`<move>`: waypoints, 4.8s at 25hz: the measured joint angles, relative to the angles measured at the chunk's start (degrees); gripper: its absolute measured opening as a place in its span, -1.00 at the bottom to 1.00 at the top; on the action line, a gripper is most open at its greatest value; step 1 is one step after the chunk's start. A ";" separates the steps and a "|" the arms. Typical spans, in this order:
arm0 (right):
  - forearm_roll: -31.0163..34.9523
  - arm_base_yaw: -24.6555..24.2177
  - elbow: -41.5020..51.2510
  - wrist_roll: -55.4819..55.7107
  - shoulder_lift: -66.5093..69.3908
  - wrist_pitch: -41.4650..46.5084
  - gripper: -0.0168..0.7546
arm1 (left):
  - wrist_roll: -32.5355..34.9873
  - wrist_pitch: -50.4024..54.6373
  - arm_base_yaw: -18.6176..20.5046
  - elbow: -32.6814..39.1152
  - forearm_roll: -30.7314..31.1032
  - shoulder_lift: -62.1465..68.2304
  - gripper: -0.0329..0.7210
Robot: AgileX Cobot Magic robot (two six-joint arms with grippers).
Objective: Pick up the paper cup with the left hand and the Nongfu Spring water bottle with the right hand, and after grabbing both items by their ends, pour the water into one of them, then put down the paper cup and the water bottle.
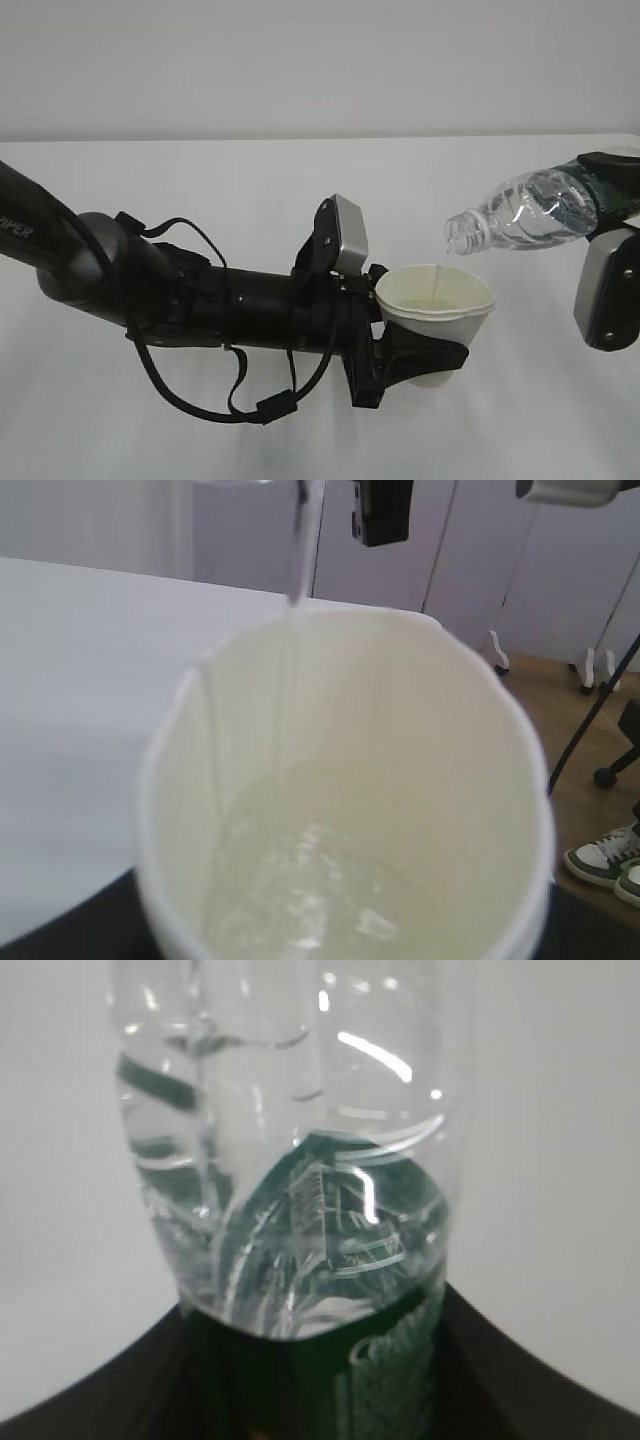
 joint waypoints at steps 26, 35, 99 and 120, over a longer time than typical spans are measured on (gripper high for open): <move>0.11 0.00 0.00 -0.34 0.00 -0.86 0.06 | 0.00 0.00 0.00 0.00 0.04 0.00 0.19; 0.03 0.00 0.00 -0.34 0.00 -0.86 0.06 | 0.00 0.00 0.00 0.00 0.04 0.00 0.20; -1.47 0.00 0.00 -0.34 0.00 -0.89 0.06 | 0.00 0.00 0.00 0.00 0.04 0.00 0.19; -1.60 0.00 0.00 -0.34 0.00 -1.25 0.06 | 0.00 0.00 0.00 0.00 0.04 0.00 0.19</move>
